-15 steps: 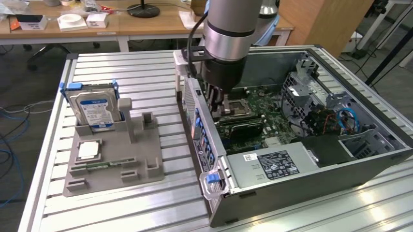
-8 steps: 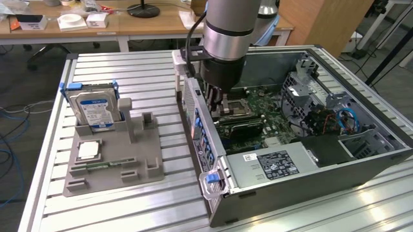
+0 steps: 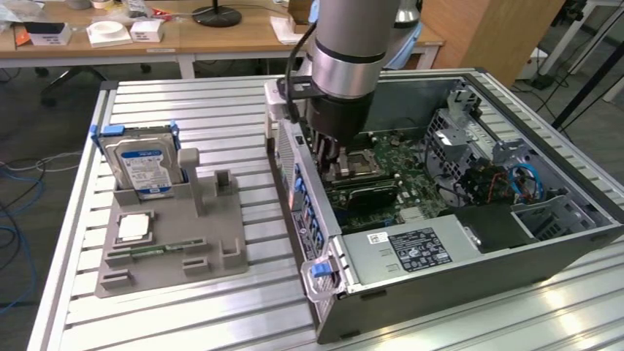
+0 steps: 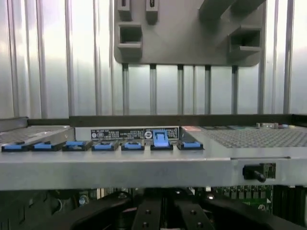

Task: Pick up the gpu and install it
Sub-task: 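Press down on the gpu until it lock into place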

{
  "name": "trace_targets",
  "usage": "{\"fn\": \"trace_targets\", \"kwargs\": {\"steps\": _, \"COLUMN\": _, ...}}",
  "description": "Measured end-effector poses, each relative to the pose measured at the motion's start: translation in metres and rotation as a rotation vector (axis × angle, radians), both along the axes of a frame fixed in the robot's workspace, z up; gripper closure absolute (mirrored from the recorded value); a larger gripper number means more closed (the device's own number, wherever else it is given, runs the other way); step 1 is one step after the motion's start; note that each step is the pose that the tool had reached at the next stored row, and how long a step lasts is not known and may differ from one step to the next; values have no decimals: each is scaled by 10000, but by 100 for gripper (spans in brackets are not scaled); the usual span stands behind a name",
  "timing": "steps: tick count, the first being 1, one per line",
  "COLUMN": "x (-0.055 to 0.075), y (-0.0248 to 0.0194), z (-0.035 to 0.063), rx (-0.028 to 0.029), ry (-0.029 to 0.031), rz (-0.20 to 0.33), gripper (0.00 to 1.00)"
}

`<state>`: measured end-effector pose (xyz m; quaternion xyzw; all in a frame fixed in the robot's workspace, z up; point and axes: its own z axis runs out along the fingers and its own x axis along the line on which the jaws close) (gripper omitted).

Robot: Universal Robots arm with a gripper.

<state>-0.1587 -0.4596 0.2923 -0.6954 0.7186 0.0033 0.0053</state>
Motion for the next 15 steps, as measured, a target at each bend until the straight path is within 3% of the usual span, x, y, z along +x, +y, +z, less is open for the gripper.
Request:
{"fn": "trace_targets", "kwargs": {"steps": 1, "x": 35, "y": -1, "z": 11, "rx": -4, "ry": 8, "rz": 0, "gripper": 89}}
{"fn": "trace_targets", "kwargs": {"steps": 6, "x": 175, "y": -1, "z": 12, "rx": 89, "ry": 8, "rz": 11, "gripper": 89}}
{"fn": "trace_targets", "kwargs": {"steps": 15, "x": 175, "y": -1, "z": 12, "rx": 90, "ry": 9, "rz": 9, "gripper": 89}}
